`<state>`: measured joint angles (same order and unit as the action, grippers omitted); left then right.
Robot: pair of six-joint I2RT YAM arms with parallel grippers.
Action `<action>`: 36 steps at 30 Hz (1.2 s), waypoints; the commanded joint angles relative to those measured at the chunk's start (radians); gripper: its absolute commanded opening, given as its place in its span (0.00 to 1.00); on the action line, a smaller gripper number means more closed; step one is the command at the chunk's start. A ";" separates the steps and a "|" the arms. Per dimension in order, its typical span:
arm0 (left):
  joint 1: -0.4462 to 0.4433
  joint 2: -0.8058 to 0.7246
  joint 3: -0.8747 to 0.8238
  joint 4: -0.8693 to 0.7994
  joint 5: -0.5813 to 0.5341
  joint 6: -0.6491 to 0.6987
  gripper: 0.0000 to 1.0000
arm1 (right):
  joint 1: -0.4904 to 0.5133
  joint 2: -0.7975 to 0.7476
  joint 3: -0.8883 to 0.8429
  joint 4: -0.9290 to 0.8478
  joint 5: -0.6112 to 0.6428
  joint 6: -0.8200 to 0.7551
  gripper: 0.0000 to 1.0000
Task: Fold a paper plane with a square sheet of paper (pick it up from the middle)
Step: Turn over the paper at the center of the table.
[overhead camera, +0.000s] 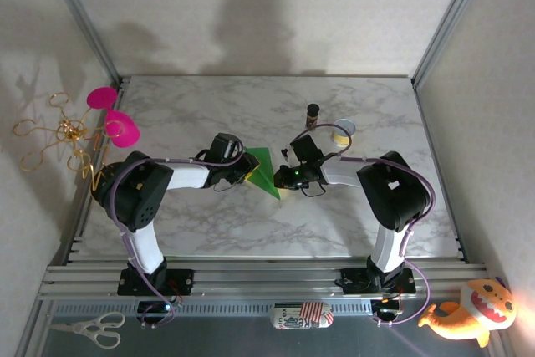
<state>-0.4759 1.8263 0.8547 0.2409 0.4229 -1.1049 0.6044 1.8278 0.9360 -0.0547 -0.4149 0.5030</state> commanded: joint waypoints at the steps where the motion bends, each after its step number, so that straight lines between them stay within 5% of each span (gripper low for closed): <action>1: 0.008 0.024 0.019 0.019 0.028 -0.019 0.36 | -0.003 0.025 0.017 -0.043 0.013 0.003 0.14; 27: 0.017 0.106 0.148 -0.031 0.128 0.197 0.21 | -0.008 0.002 0.002 0.022 -0.025 0.030 0.13; 36: 0.031 0.083 0.184 -0.111 0.054 0.288 0.07 | -0.035 -0.182 -0.059 0.142 0.088 0.081 0.33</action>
<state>-0.4587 1.9198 0.9997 0.1978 0.5213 -0.8837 0.5873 1.7260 0.9028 0.0204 -0.3973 0.5644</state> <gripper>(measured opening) 0.076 0.313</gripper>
